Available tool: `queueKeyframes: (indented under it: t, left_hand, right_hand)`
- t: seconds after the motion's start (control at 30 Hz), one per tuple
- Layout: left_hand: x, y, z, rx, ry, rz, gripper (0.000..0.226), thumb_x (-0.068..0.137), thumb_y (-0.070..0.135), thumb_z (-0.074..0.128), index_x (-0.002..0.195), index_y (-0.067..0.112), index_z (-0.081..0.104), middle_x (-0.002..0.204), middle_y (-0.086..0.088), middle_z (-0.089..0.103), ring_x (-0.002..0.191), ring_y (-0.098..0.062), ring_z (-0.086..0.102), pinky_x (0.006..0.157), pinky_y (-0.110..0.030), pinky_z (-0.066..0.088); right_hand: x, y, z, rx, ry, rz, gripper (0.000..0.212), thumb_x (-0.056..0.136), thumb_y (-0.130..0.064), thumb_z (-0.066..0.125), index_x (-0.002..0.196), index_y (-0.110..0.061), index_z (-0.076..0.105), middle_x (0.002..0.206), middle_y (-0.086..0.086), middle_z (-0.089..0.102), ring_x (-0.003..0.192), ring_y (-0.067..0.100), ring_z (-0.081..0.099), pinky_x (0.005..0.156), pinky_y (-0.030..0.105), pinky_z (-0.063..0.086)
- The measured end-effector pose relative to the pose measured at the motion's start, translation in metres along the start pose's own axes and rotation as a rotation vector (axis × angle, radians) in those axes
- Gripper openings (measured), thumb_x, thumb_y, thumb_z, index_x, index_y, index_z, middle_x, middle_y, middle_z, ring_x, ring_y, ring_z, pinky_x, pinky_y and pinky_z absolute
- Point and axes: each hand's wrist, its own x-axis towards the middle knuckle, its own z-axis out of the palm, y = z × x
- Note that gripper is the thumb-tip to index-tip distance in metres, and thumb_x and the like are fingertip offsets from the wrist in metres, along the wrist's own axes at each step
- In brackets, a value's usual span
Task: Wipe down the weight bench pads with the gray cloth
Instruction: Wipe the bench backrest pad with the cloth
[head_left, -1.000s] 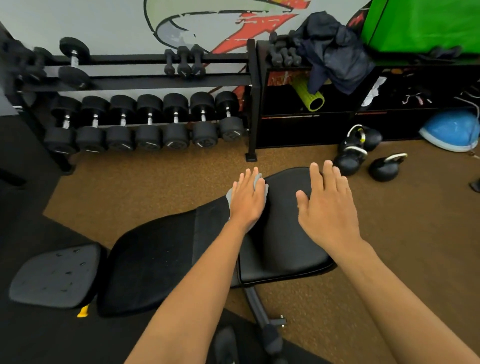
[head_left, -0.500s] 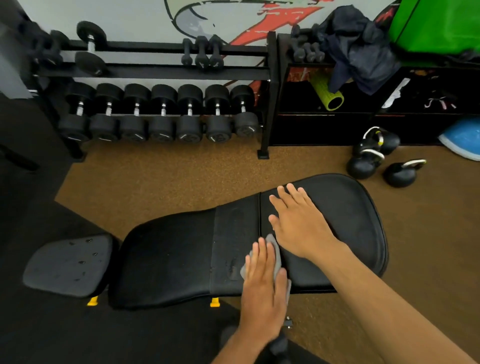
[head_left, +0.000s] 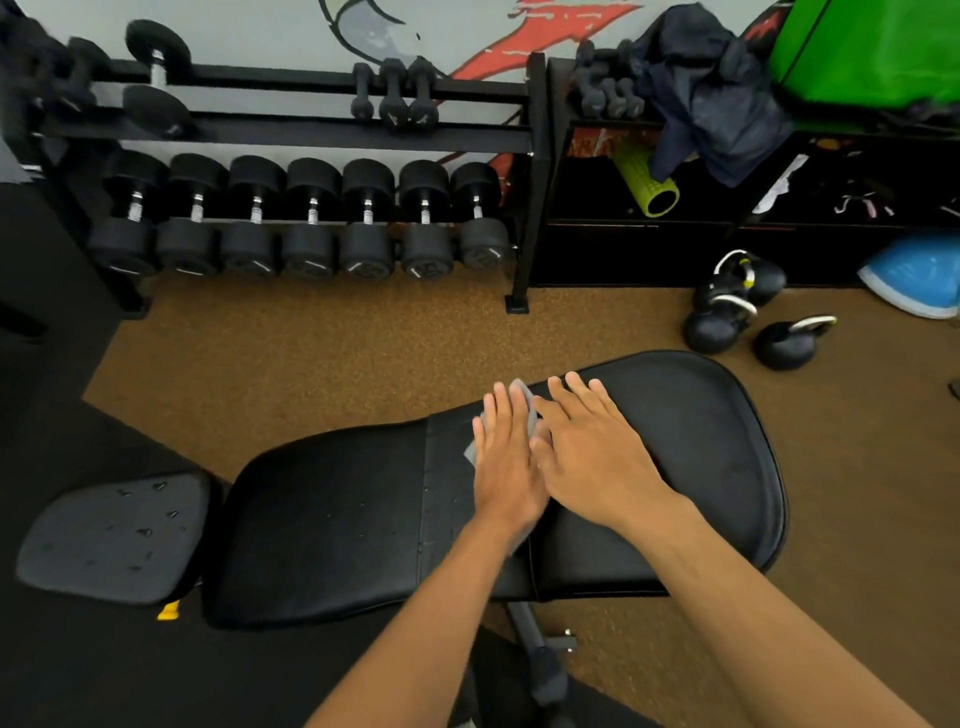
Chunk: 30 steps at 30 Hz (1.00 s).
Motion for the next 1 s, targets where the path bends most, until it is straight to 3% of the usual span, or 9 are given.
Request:
queueKeyframes:
  t: [0.2, 0.3, 0.47, 0.63, 0.87, 1.0]
  left_hand:
    - [0.048, 0.007, -0.018, -0.100, 0.015, -0.055, 0.061, 0.113, 0.048, 0.020, 0.167, 0.022, 0.009, 0.175, 0.003, 0.004, 0.160, -0.007, -0.007, 0.130, -0.035, -0.009]
    - [0.030, 0.004, -0.017, -0.117, 0.105, -0.027, 0.062, 0.112, 0.048, 0.025, 0.167, 0.021, 0.012, 0.175, 0.003, 0.000, 0.160, -0.007, -0.010, 0.131, -0.036, -0.009]
    - [-0.028, -0.010, -0.005, -0.073, 0.025, 0.064, 0.061, 0.114, 0.043, 0.021, 0.166, 0.024, -0.004, 0.174, 0.009, -0.013, 0.156, -0.003, -0.023, 0.131, -0.042, -0.009]
    - [-0.102, -0.010, 0.006, -0.095, 0.049, 0.023, 0.063, 0.110, 0.054, 0.015, 0.164, 0.032, -0.007, 0.173, 0.014, -0.010, 0.157, 0.000, -0.019, 0.131, -0.040, -0.007]
    - [-0.176, -0.007, 0.020, -0.135, 0.114, -0.013, 0.053, 0.115, 0.034, 0.027, 0.165, 0.032, 0.011, 0.172, 0.026, -0.001, 0.159, -0.001, -0.007, 0.132, -0.035, -0.003]
    - [-0.182, -0.005, 0.027, -0.051, 0.145, -0.003, 0.053, 0.115, 0.032, 0.026, 0.164, 0.035, 0.008, 0.171, 0.028, -0.004, 0.159, -0.002, -0.007, 0.131, -0.031, -0.004]
  right_hand:
    - [-0.008, -0.002, 0.001, 0.014, -0.017, 0.005, 0.063, 0.108, -0.037, 0.034, 0.162, -0.011, 0.016, 0.170, 0.011, 0.015, 0.158, 0.026, 0.002, 0.129, 0.043, 0.000]
    - [-0.012, -0.005, 0.003, 0.024, -0.020, -0.008, 0.062, 0.108, -0.035, 0.034, 0.162, -0.011, 0.018, 0.169, 0.012, 0.017, 0.158, 0.027, 0.003, 0.129, 0.043, 0.001]
    - [-0.013, -0.008, 0.010, 0.038, -0.026, -0.044, 0.058, 0.108, -0.034, 0.030, 0.161, -0.012, 0.023, 0.169, 0.012, 0.017, 0.158, 0.026, 0.003, 0.129, 0.042, 0.001]
    - [-0.015, -0.015, 0.019, 0.072, -0.098, -0.139, 0.056, 0.109, -0.035, 0.032, 0.160, -0.013, 0.027, 0.170, 0.010, 0.015, 0.158, 0.024, 0.002, 0.128, 0.039, 0.000]
    - [-0.015, -0.010, 0.023, 0.008, -0.177, -0.229, 0.059, 0.108, -0.036, 0.035, 0.161, -0.013, 0.022, 0.170, 0.011, 0.011, 0.158, 0.026, 0.001, 0.128, 0.041, 0.000]
    - [-0.016, 0.002, 0.019, -0.021, -0.181, -0.248, 0.061, 0.108, -0.038, 0.035, 0.162, -0.013, 0.020, 0.171, 0.011, 0.010, 0.158, 0.026, 0.001, 0.128, 0.041, 0.000]
